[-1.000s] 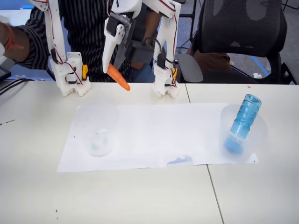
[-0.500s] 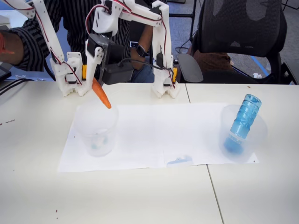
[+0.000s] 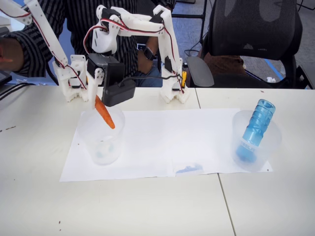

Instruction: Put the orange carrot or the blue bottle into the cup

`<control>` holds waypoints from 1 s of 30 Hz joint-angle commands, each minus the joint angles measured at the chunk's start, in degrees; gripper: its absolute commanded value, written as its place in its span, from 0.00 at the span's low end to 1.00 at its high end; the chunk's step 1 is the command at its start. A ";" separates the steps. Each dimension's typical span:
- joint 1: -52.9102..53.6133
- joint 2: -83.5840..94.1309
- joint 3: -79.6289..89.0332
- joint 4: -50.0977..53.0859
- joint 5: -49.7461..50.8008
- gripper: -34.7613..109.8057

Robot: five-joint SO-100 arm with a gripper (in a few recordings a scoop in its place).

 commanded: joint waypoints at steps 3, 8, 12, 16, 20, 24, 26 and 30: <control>1.14 4.13 -11.25 -0.35 1.58 0.32; 1.32 4.13 -11.25 -0.35 1.32 0.32; 0.97 4.22 -11.43 -0.35 1.23 0.33; 0.88 4.66 -11.43 -0.35 1.41 0.39; 0.88 4.66 -11.25 -0.35 1.67 0.45; 1.23 4.66 -11.25 -0.35 1.76 0.47; 1.23 4.75 -11.25 -0.35 1.76 0.47; 1.23 4.83 -11.25 -0.35 1.67 0.47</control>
